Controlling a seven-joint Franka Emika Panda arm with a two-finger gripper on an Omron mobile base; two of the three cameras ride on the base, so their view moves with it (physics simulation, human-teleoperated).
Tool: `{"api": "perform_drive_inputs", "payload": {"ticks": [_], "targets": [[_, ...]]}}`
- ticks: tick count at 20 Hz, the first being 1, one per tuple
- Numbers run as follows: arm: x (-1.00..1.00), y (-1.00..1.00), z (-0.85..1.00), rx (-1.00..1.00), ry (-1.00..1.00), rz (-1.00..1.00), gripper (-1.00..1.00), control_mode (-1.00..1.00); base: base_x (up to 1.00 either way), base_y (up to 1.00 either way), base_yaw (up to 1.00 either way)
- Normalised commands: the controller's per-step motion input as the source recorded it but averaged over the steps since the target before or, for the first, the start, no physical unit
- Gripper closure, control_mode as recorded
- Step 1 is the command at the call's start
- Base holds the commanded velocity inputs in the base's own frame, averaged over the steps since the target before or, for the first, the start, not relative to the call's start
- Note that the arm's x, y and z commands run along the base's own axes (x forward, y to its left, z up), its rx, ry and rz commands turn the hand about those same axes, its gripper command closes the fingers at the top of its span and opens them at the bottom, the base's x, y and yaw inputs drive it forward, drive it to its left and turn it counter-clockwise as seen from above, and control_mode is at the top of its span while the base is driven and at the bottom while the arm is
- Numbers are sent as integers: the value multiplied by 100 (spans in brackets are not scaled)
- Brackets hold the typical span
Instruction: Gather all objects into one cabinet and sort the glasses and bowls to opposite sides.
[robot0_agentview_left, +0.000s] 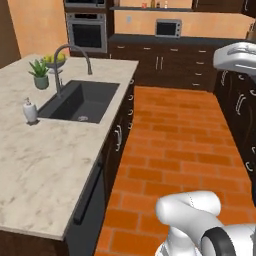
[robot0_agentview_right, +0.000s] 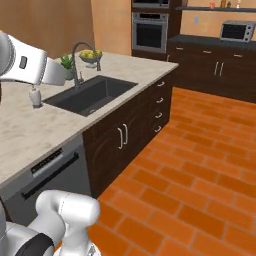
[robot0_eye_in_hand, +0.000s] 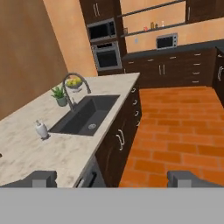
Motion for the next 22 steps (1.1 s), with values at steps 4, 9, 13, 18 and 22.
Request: {"api": "perform_drive_inputs", "payload": {"ticks": [4, 9, 13, 18, 22], "targets": [[0, 0, 0, 0, 0, 0, -100, 100, 60, -69, -31], [0, 0, 0, 0, 0, 0, -100, 100, 67, -65, -27], [0, 0, 0, 0, 0, 0, -100, 100, 90, -68, -14], [0, 0, 0, 0, 0, 0, -100, 100, 90, -60, -12], [0, 0, 0, 0, 0, 0, -100, 100, 93, -53, -17]]}}
